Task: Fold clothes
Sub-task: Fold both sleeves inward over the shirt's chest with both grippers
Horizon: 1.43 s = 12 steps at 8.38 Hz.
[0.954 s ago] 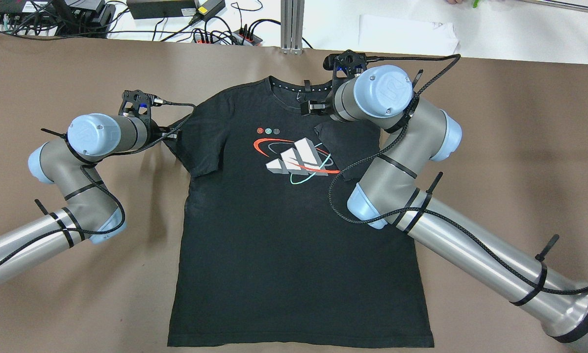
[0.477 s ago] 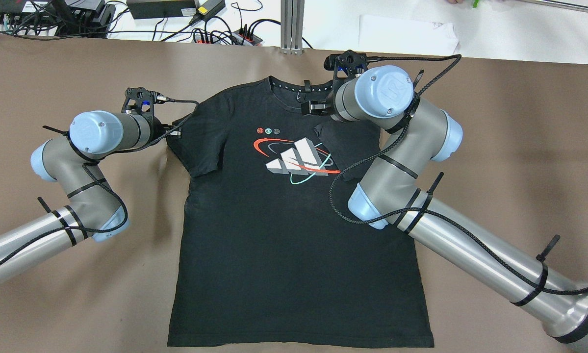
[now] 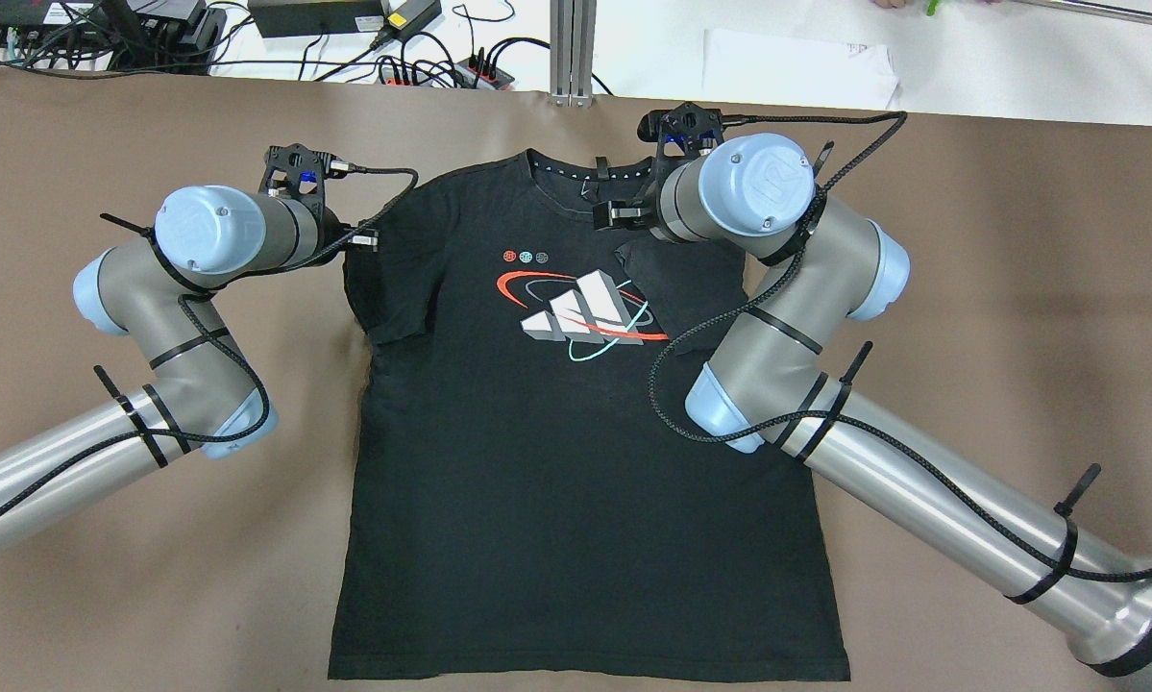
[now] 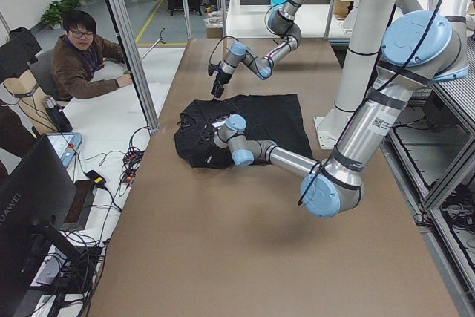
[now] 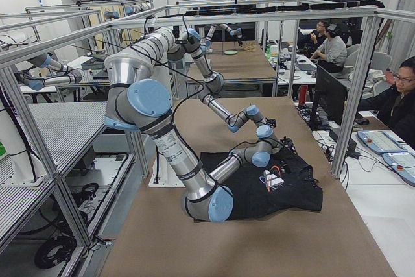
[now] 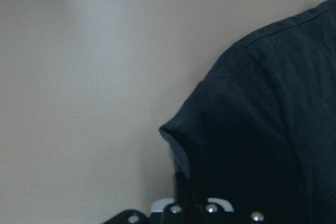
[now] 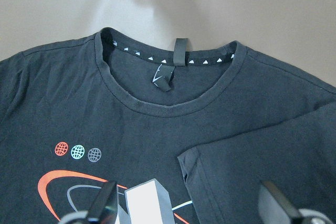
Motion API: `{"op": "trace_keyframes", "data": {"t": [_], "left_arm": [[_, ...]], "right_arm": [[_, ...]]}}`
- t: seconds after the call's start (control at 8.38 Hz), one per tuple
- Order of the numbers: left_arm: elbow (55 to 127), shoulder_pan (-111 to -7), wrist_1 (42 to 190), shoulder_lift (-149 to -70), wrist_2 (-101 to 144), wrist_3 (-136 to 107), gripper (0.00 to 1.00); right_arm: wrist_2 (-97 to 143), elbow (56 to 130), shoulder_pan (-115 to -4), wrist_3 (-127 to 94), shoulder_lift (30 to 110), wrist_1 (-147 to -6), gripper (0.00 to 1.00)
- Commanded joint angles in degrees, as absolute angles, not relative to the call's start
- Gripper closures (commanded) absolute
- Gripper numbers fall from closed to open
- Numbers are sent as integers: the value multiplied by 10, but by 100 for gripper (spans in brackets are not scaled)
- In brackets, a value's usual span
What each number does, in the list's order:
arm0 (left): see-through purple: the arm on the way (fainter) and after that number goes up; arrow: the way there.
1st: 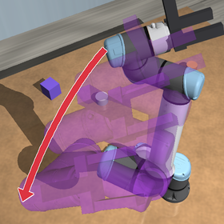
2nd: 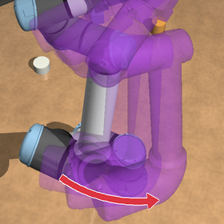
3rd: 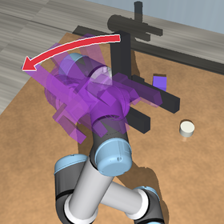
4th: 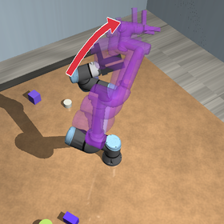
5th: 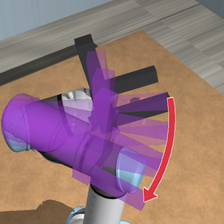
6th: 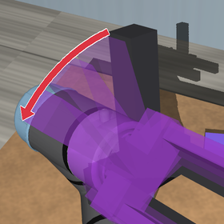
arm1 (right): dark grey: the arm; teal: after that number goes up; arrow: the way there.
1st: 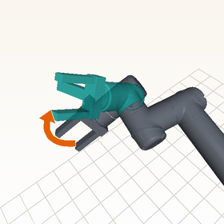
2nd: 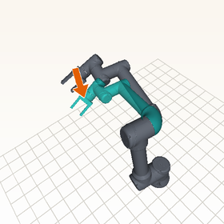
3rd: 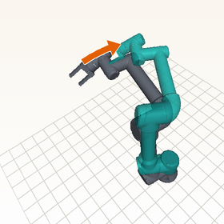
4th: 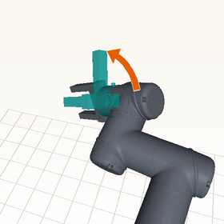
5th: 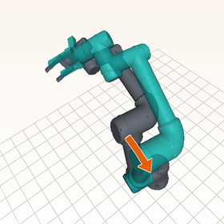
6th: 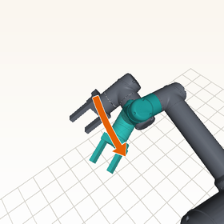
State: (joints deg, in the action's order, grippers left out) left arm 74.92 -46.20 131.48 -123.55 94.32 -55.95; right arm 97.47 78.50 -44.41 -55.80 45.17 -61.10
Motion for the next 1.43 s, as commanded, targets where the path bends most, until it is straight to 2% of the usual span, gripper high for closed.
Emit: {"op": "trace_keyframes", "data": {"t": [0.0,0.36,0.72,1.07,1.31], "left_arm": [[833,-457,1142,-1281,940,-603,100],[812,-435,1076,-1351,918,-659,100],[739,-418,1068,-1427,916,-709,100],[673,-418,1075,-1469,895,-719,100],[663,-418,1076,-1470,892,-725,100]], "right_arm": [[975,806,-442,-562,467,-610,6],[975,847,-442,-562,500,-615,6],[976,849,-442,-561,504,-615,6],[976,851,-442,-561,511,-612,6],[976,854,-441,-560,524,-609,6]]}}
